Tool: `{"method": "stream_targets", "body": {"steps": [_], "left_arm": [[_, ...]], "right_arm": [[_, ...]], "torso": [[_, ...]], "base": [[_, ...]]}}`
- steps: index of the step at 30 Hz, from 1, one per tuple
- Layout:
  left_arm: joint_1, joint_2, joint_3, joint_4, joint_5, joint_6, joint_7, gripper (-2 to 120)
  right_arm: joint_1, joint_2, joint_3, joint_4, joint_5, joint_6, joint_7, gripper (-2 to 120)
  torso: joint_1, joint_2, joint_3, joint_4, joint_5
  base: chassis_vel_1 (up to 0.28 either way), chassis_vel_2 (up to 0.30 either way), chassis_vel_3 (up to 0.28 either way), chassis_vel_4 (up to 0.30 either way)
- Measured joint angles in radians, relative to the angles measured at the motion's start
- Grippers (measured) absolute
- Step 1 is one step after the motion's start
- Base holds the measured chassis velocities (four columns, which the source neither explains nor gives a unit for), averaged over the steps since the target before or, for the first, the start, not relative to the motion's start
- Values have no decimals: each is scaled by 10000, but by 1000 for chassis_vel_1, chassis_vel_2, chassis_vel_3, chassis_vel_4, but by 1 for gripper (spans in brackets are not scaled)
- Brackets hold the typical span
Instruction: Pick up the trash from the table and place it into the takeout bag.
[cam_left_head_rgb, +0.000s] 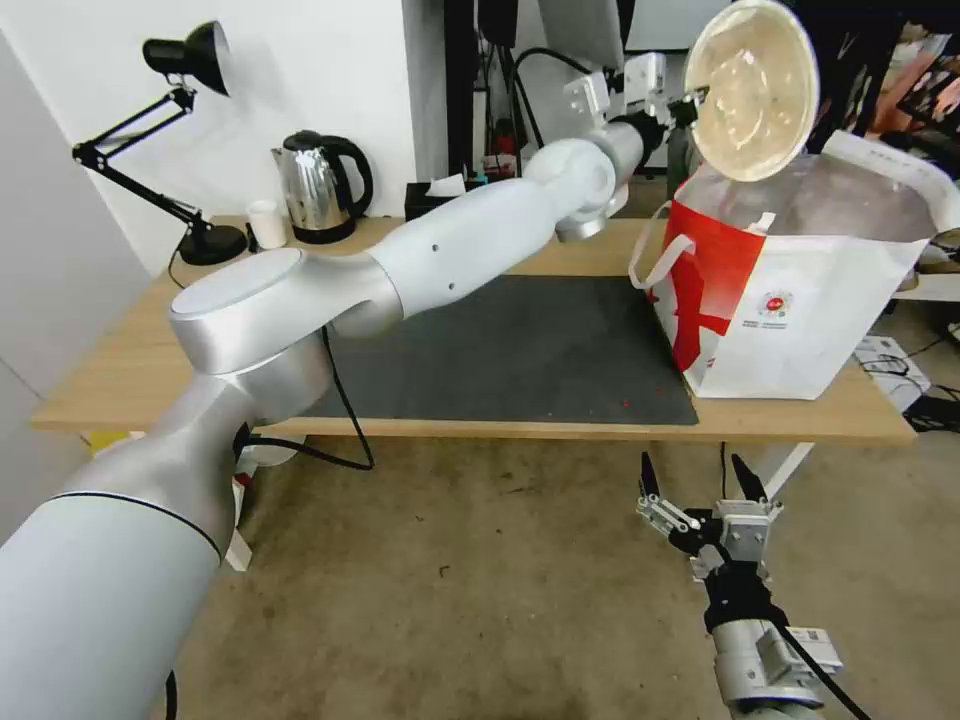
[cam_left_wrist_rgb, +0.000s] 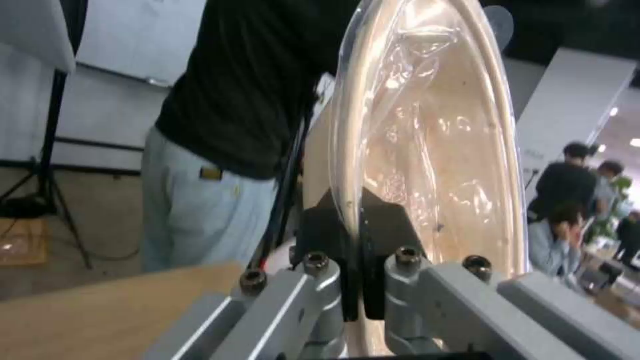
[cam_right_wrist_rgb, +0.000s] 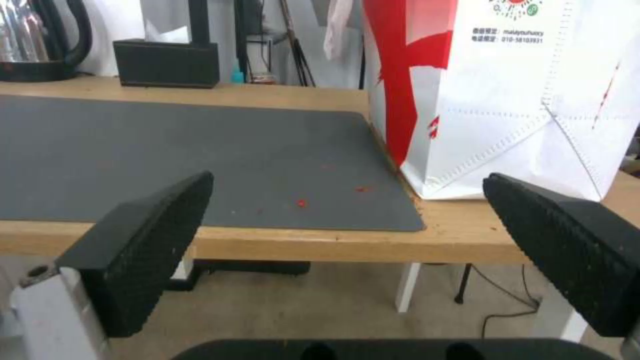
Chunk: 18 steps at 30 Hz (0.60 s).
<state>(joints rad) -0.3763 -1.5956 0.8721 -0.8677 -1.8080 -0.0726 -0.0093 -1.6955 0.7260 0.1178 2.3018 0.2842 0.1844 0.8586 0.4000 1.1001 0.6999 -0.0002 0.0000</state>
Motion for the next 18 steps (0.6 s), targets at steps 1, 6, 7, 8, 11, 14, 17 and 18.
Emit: {"method": "stream_targets", "body": {"steps": [1, 6, 7, 8, 11, 14, 17, 18], "left_arm": [[81, 2, 124, 39, 51, 0, 7, 0], [236, 8, 392, 83, 166, -2, 28, 0], [245, 8, 422, 99, 170, -2, 44, 0], [245, 8, 422, 99, 170, -2, 44, 0], [257, 14, 505, 115, 184, 17, 71, 0], [277, 18, 579, 130, 207, 24, 105, 0], [334, 18, 665, 149, 262, 43, 164, 0], [334, 18, 665, 149, 262, 43, 164, 0]], "right_arm": [[0, 0, 0, -1, 0, 0, 0, 100], [0, 0, 0, 0, 1, 0, 0, 100], [0, 0, 0, 0, 0, 0, 0, 100], [0, 0, 0, 0, 0, 0, 0, 100], [0, 0, 0, 0, 1, 0, 0, 100], [0, 0, 0, -1, 0, 0, 0, 100], [0, 0, 0, 0, 0, 0, 0, 100], [0, 0, 0, 0, 0, 0, 0, 100]], "torso": [[0, -1, 0, 1, 0], [0, -1, 0, 2, 0], [0, 0, 1, 1, 0], [0, 0, 1, 1, 0], [0, 0, 0, 2, -1], [0, 0, 0, 2, 0], [0, -1, 0, 1, 0], [0, -1, 0, 1, 0]], "base": [[0, 0, 0, 0], [0, 0, 0, 0], [0, 0, 0, 0], [0, 0, 0, 0], [0, 0, 0, 0], [0, 0, 0, 0], [0, 0, 0, 0], [0, 0, 0, 0]]}}
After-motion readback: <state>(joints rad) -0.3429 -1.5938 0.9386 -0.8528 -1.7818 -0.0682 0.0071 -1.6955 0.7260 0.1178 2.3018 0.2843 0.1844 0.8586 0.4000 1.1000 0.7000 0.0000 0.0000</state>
